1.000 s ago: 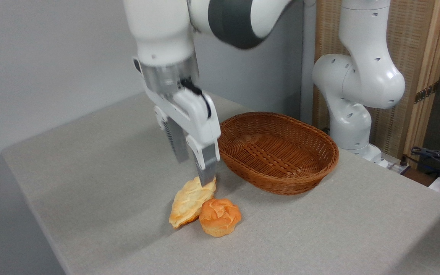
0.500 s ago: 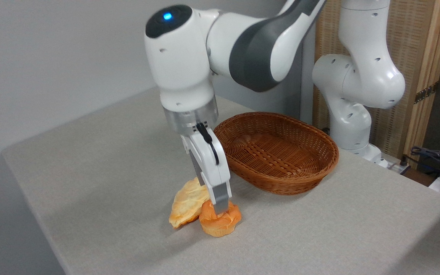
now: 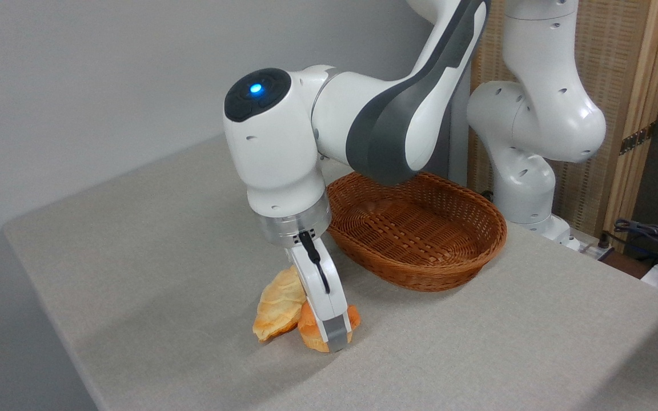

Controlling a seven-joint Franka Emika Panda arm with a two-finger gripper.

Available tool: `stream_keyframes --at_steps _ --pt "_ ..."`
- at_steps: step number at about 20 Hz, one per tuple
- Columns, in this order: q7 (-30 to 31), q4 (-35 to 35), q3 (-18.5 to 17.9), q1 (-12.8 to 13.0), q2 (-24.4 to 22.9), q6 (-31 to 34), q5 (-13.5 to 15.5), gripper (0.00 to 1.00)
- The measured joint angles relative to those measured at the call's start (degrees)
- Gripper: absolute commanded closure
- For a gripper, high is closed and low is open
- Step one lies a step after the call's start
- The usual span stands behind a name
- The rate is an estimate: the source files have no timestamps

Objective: Put bread into the basket
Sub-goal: 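Lower the open gripper onto the small round orange bun, then close the gripper around the orange bun, then lift the orange bun and carry it over the wicker basket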

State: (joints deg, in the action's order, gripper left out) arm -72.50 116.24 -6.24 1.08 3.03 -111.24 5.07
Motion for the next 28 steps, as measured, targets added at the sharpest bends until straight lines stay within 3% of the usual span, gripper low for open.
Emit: stream_keyframes --at_steps 2,3,22,28 --pt "-0.3 0.0 0.0 0.0 0.0 0.0 0.0 0.56" --pt "-0.3 0.0 0.0 0.0 0.0 0.0 0.0 0.58" --pt "-0.3 -0.5 -1.1 0.0 -0.5 0.2 0.0 0.56" --pt "-0.3 -5.0 -1.4 0.2 -5.3 7.2 6.3 0.52"
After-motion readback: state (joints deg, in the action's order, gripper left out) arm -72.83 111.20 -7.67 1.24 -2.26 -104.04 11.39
